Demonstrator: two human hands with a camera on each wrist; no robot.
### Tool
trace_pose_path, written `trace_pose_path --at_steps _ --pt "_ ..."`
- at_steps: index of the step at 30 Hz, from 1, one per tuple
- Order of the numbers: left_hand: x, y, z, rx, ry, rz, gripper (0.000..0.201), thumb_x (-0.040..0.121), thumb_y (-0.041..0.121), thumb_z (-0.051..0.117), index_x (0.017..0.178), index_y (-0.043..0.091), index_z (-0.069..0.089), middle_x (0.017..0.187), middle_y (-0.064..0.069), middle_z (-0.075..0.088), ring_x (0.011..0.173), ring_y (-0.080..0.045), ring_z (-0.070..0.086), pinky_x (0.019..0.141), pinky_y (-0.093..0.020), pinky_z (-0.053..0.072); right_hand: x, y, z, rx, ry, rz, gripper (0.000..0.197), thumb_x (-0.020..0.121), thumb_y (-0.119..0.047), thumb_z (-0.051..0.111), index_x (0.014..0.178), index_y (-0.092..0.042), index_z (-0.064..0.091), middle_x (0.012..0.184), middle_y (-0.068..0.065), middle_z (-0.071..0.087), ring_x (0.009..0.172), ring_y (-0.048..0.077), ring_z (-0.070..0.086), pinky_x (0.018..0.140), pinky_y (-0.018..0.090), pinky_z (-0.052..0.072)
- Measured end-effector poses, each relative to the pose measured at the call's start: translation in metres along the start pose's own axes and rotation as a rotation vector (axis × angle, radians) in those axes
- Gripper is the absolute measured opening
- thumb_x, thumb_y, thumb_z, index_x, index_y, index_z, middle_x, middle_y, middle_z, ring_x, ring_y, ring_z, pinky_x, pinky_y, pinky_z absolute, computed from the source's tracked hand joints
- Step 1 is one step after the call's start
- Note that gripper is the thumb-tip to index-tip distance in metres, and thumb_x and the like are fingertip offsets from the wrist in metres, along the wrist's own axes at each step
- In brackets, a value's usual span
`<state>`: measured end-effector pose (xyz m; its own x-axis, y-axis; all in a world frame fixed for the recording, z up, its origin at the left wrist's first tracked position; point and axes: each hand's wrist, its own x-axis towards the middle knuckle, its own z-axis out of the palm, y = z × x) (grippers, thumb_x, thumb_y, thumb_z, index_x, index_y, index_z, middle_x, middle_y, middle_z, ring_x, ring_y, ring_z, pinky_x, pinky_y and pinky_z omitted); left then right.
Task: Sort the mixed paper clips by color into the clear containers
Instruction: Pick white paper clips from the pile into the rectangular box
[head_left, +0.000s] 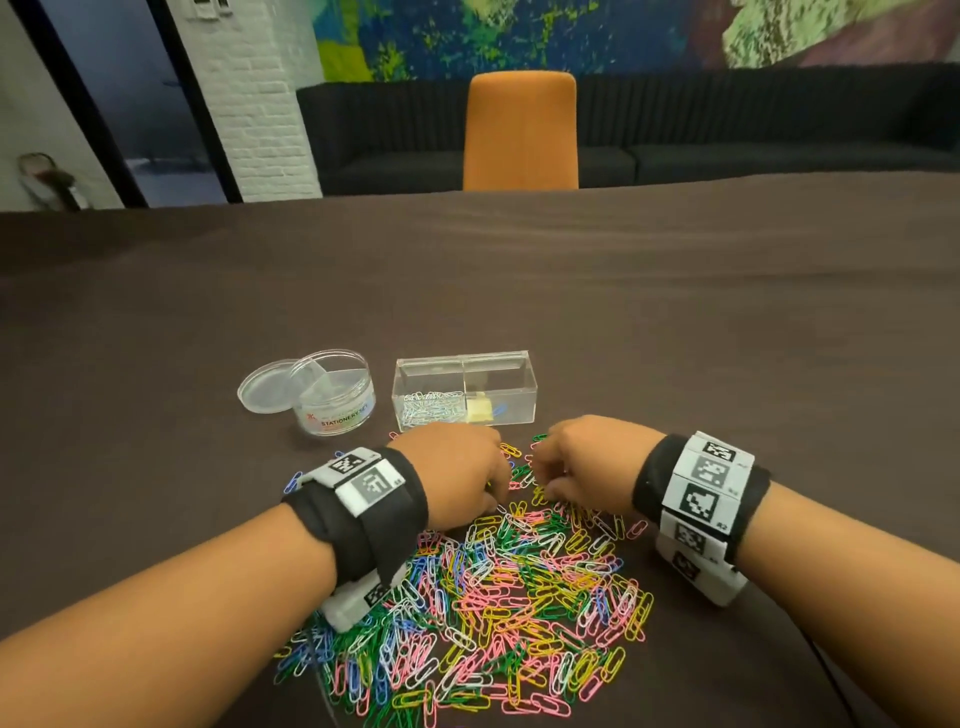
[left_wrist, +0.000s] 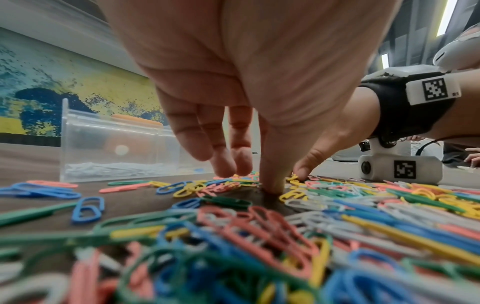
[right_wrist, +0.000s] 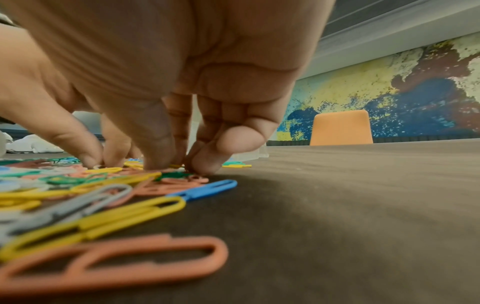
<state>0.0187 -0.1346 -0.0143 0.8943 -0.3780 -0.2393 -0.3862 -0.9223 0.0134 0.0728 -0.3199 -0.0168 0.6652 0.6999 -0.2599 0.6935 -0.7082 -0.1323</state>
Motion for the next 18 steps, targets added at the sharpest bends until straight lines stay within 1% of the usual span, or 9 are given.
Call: trace_pose_path --at_steps 2,4,7,9,12,13,14,16,18 --pt "-0.001 -0.001 0.002 0.003 0.021 0.004 0.015 0.092 0.038 0.059 0.099 0.032 0.071 0.101 0.009 0.053 0.094 -0.017 0.057 0.081 -0.038 0.052 0.000 0.002 0.000 0.007 0.001 0.015 0.005 0.091 -0.028 0.062 0.086 -0.027 0.061 0.091 -0.006 0.061 0.083 0.015 0.057 0.072 0.029 0.047" --pt "-0.002 -0.002 0.005 0.017 0.066 0.020 0.014 0.094 0.034 0.054 0.095 0.026 0.067 0.098 0.007 0.056 0.091 -0.019 0.057 0.079 -0.036 0.051 -0.002 0.002 -0.001 -0.002 0.007 0.014 0.008 0.092 -0.026 0.061 0.084 -0.026 0.058 0.091 -0.006 0.059 0.082 0.014 0.054 0.070 0.027 0.042" --pt "-0.007 -0.001 0.004 -0.024 0.148 -0.003 0.005 0.091 0.025 0.049 0.087 0.026 0.052 0.087 0.005 0.058 0.083 -0.021 0.056 0.072 -0.032 0.048 -0.006 0.004 0.000 0.016 0.102 0.001 0.008 0.090 -0.024 0.057 0.082 -0.026 0.056 0.090 -0.006 0.054 0.082 0.015 0.054 0.072 0.028 0.046" --pt "-0.006 -0.002 0.005 -0.106 0.173 -0.019 0.008 0.090 0.021 0.048 0.093 0.028 0.049 0.089 0.004 0.060 0.084 -0.023 0.057 0.073 -0.033 0.048 -0.008 0.005 0.000 0.056 0.155 0.013 0.007 0.089 -0.021 0.055 0.082 -0.023 0.057 0.085 -0.005 0.060 0.080 0.017 0.057 0.069 0.027 0.048" --pt "-0.005 -0.003 0.005 -0.155 0.144 -0.020 0.032 0.093 0.019 0.042 0.119 0.034 0.054 0.113 0.002 0.059 0.100 -0.021 0.057 0.086 -0.035 0.049 -0.011 0.004 -0.003 0.149 0.163 0.038 0.008 0.088 -0.018 0.059 0.082 -0.023 0.055 0.081 -0.005 0.062 0.078 0.017 0.060 0.067 0.026 0.049" --pt "-0.004 -0.003 0.004 -0.143 0.109 -0.029 0.033 0.095 0.019 0.039 0.118 0.031 0.059 0.113 0.001 0.056 0.101 -0.020 0.056 0.088 -0.036 0.049 -0.011 0.004 -0.003 0.183 0.166 0.044 0.011 0.087 -0.017 0.061 0.082 -0.024 0.054 0.080 -0.005 0.062 0.078 0.016 0.060 0.067 0.026 0.049" --pt "-0.004 -0.002 0.001 -0.138 0.075 -0.040 0.030 0.097 0.020 0.038 0.110 0.025 0.065 0.108 -0.002 0.054 0.097 -0.022 0.055 0.087 -0.037 0.048 -0.010 0.005 -0.003 0.210 0.180 0.050 0.013 0.086 -0.016 0.062 0.084 -0.024 0.052 0.080 -0.005 0.062 0.077 0.016 0.060 0.067 0.027 0.050" --pt "0.001 0.000 -0.004 -0.161 0.055 -0.082 0.030 0.100 0.020 0.038 0.093 0.011 0.065 0.098 -0.009 0.056 0.089 -0.026 0.054 0.081 -0.036 0.046 -0.009 0.009 -0.003 0.249 0.219 0.063 0.015 0.086 -0.012 0.061 0.088 -0.024 0.052 0.081 -0.004 0.062 0.077 0.013 0.061 0.070 0.028 0.051" --pt "0.011 0.001 -0.008 -0.235 0.063 -0.136 0.029 0.099 0.019 0.041 0.089 0.005 0.065 0.094 -0.013 0.064 0.087 -0.029 0.058 0.076 -0.033 0.047 -0.008 0.011 -0.004 0.280 0.214 0.081 0.015 0.088 -0.010 0.058 0.092 -0.024 0.057 0.079 -0.004 0.064 0.078 0.009 0.063 0.074 0.029 0.053"
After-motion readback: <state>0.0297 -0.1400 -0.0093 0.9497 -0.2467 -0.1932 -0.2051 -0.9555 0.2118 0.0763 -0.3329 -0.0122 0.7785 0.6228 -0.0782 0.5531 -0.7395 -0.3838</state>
